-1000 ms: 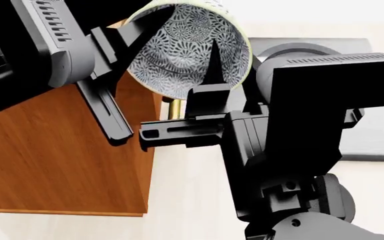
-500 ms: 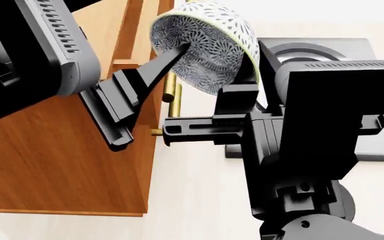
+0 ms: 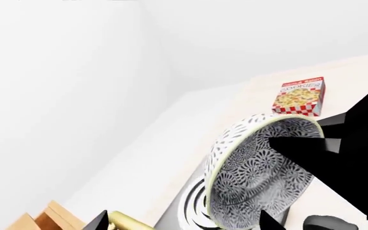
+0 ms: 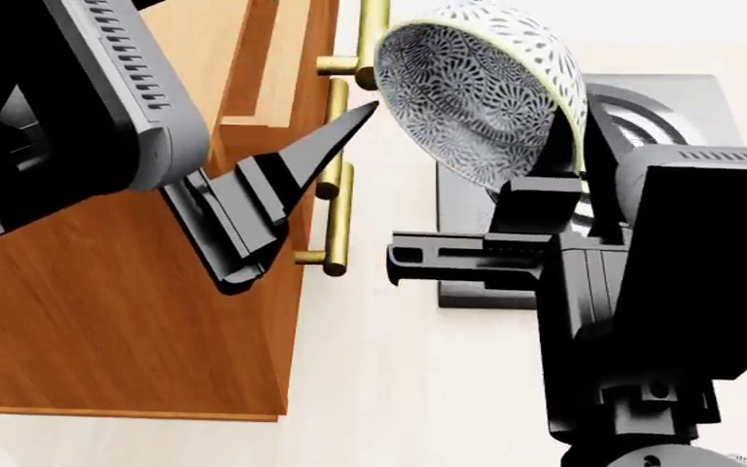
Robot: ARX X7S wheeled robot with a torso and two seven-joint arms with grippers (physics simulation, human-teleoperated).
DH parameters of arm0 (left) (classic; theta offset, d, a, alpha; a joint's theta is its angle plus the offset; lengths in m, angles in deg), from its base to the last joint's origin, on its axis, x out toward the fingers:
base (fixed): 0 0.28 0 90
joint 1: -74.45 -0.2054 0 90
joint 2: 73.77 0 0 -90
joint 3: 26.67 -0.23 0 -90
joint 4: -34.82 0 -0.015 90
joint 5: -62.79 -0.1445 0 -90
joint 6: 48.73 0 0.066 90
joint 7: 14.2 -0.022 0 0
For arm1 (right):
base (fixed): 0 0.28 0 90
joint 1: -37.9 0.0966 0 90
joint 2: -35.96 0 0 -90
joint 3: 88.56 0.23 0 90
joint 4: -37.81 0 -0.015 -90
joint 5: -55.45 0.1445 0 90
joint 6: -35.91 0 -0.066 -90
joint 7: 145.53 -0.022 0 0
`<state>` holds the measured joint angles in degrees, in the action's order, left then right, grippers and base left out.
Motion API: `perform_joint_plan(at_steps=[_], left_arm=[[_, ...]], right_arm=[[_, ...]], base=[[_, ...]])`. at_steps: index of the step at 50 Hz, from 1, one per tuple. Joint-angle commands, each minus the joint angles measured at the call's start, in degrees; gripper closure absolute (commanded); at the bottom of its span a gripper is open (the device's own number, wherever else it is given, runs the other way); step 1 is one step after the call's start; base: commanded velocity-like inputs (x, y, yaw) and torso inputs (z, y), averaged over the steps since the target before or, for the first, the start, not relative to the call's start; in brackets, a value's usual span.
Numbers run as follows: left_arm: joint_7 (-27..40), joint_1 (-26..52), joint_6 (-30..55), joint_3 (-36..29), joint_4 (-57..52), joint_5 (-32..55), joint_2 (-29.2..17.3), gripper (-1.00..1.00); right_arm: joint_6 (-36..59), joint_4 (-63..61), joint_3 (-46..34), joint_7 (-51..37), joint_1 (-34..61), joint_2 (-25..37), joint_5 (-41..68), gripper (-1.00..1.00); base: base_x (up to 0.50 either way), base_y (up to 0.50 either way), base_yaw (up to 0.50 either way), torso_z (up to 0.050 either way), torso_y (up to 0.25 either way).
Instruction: Pick the akita bowl on the wooden cabinet and place it on the plate.
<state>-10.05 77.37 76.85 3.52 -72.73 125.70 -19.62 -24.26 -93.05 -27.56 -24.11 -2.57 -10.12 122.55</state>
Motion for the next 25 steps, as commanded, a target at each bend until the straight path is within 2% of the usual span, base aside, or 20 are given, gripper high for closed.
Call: perform_joint_plan(at_steps=[1, 25], left_arm=[[0.5, 0.2, 0.1, 0.3, 0.1, 0.1, 0.3, -1.0], [1.7, 0.7, 1.0, 0.9, 0.2, 1.0, 0.3, -1.0]], right_arm=[[-2.6, -2.0, 3.8, -1.3, -4.0, 4.5, -0.7, 1.0], [-9.1, -5.7, 13.6, -5.8, -12.2, 14.6, 1.8, 1.0]], base=[[0.0, 0.0, 0.0, 0.0, 0.0], [0.0, 0.0, 0.0, 0.0, 0.0]])
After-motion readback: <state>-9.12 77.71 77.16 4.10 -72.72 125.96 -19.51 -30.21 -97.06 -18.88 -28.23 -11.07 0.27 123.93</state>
